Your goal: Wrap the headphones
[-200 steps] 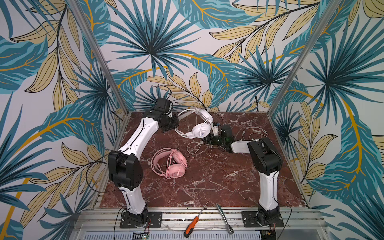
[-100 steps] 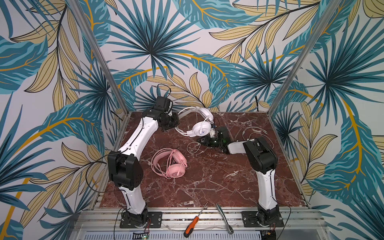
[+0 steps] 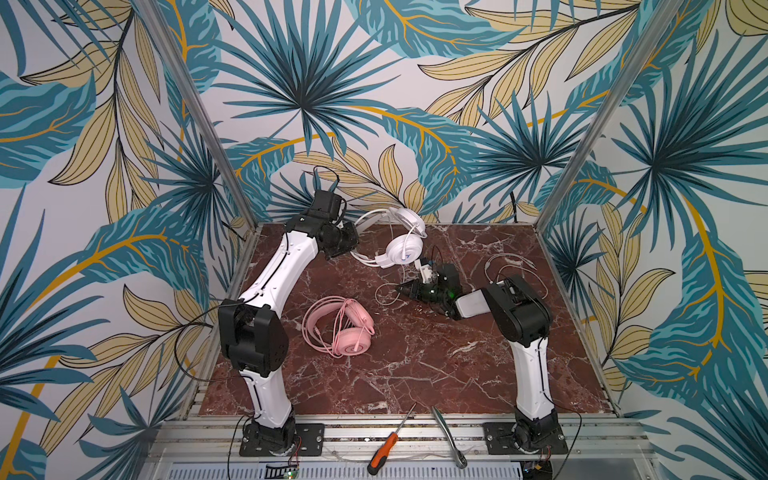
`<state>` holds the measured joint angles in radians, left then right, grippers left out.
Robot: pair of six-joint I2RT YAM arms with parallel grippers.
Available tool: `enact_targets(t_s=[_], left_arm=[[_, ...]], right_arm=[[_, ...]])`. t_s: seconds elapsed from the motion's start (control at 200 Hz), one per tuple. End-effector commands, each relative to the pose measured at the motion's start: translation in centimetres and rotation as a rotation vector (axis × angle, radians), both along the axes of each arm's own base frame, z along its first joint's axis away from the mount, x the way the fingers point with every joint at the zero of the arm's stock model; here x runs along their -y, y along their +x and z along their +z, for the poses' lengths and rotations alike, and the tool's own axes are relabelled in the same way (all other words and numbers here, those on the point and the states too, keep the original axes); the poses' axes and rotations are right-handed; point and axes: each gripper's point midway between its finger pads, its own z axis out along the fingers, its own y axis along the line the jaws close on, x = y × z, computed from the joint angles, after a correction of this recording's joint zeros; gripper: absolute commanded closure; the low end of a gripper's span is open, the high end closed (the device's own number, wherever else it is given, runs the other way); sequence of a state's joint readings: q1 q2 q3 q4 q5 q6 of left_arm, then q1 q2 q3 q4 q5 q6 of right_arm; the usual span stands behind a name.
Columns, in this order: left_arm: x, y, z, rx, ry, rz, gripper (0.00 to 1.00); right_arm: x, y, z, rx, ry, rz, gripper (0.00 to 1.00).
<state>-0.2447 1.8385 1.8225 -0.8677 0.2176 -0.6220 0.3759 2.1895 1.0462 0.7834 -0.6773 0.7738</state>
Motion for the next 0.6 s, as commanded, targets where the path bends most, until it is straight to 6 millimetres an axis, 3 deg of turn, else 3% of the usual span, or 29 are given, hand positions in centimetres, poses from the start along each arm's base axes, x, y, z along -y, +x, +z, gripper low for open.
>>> enact_targets(t_s=[0.0,0.361,0.596], left_arm=[[-1.0,1.0,1.6,0.054,-0.016,0.079,1.00],[-2.9,1.6,0.4,0.039,0.019,0.212,1.00],[-3.6,1.9,-0.4,0.020,0.023,0.280,1.00]], right_arm=[[0.5,-0.9,2.4,0.071,-0.028,-0.003,0.96],[3.3,-6.1,3.6,0.095,-0.341,0.101,1.00],[3.7,-9.7,4.4,0.153,-0.606,0.264,1.00]])
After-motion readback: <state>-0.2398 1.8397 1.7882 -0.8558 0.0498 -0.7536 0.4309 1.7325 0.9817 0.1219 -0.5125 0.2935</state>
